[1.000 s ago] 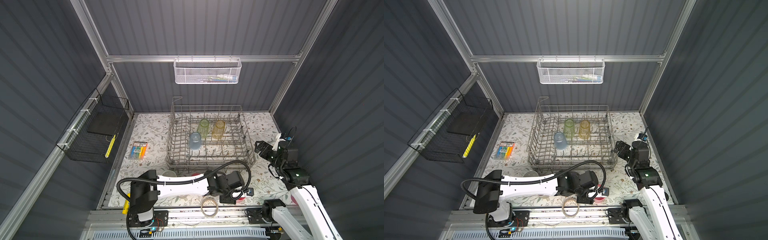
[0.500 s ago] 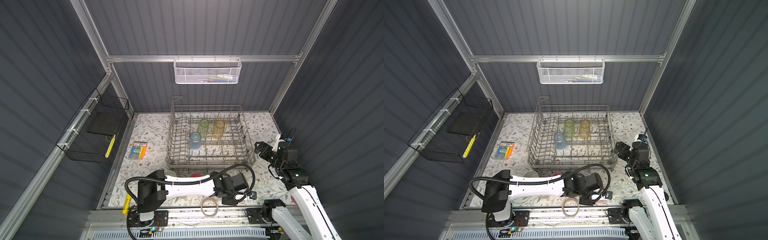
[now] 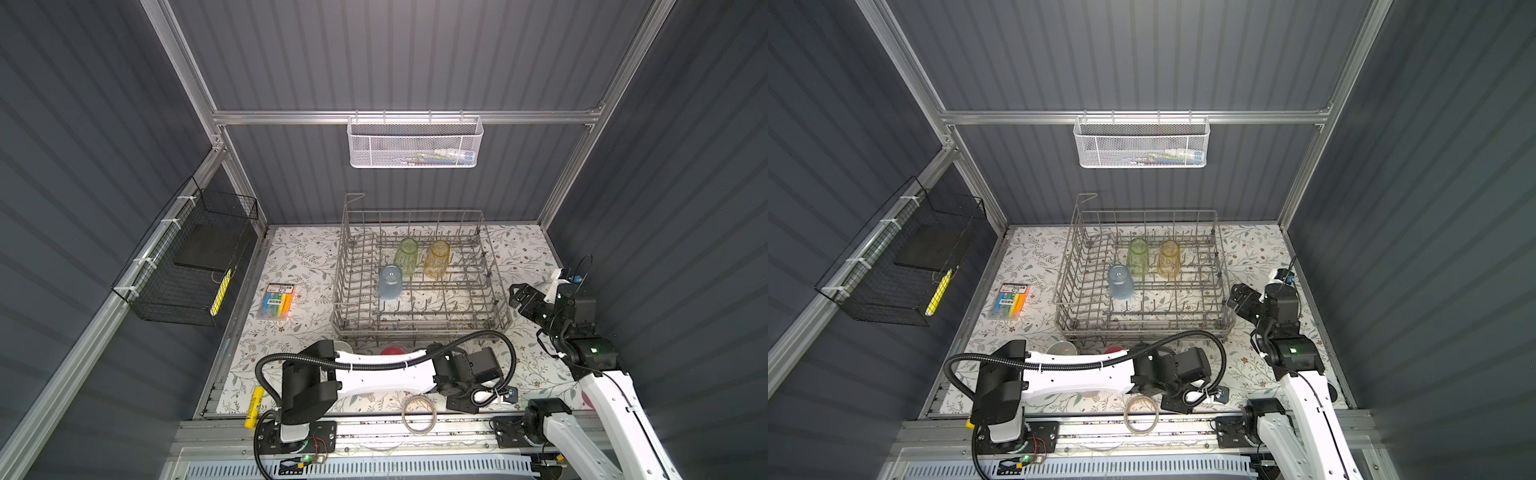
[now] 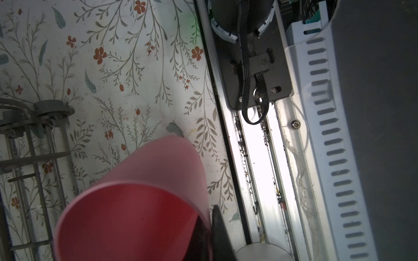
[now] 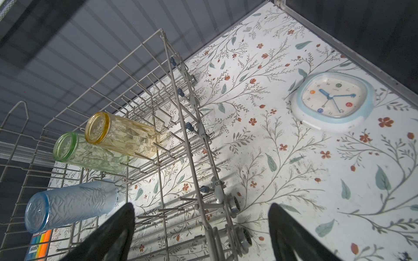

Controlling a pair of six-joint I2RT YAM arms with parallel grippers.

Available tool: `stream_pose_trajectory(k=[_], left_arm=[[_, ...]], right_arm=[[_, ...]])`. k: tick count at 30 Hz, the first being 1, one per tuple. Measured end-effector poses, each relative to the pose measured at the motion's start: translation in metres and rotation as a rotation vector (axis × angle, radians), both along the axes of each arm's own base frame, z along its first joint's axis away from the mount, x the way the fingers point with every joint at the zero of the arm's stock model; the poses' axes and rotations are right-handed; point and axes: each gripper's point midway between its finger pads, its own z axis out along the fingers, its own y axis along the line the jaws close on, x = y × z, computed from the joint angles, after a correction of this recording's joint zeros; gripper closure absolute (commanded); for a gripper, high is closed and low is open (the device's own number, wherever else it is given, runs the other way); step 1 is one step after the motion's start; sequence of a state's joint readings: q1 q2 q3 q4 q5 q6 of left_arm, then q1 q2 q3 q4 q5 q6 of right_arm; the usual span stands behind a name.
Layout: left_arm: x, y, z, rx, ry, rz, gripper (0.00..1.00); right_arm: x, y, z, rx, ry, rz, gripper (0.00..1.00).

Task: Load the cups into the dish rack
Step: 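Grasp the pink cup's rim with the left gripper and lift it, then carry the pink cup over the rack with the left gripper while the right gripper approaches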

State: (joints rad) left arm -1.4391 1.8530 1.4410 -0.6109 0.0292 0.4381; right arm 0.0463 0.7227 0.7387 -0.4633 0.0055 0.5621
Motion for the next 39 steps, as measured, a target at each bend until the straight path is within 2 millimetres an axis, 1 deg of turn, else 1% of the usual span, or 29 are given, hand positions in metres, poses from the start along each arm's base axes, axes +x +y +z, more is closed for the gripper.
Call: stream_pose_trajectory(k=[6,9,11,16,21,24,31,34,39], left_arm=[[0.000,0.001,0.001,-0.001,0.000,0.000,1.00],[0.000,0.000,0.010,-0.022,-0.003,0.000,1.00],[0.000,-0.001,0.021,-0.052,-0.007,0.001,1.00],[0.002,-0.004,0.061,-0.164,-0.020,0.005,1.00],[0.009,-0.007,0.100,-0.287,0.016,0.017,1.00],[0.024,-0.003,0.124,-0.380,0.059,0.046,1.00],[0.066,0.022,0.166,-0.564,0.162,0.129,1.00],[0.079,0.032,0.180,-0.641,0.215,0.147,1.00],[0.101,0.048,0.195,-0.742,0.319,0.173,1.00]], right_arm=[[0.000,0.002,0.000,0.011,-0.001,0.009,0.08],[0.000,0.003,0.001,0.019,-0.004,0.014,0.08],[0.000,0.004,0.002,0.023,-0.009,0.019,0.08],[-0.001,0.008,0.005,0.038,-0.019,0.036,0.08],[-0.004,0.013,0.015,0.056,-0.050,0.062,0.08],[-0.005,0.017,0.024,0.067,-0.079,0.083,0.08],[-0.005,0.034,0.040,0.120,-0.139,0.174,0.08],[-0.004,0.045,0.047,0.156,-0.163,0.230,0.08],[-0.003,0.066,0.061,0.227,-0.207,0.343,0.08]])
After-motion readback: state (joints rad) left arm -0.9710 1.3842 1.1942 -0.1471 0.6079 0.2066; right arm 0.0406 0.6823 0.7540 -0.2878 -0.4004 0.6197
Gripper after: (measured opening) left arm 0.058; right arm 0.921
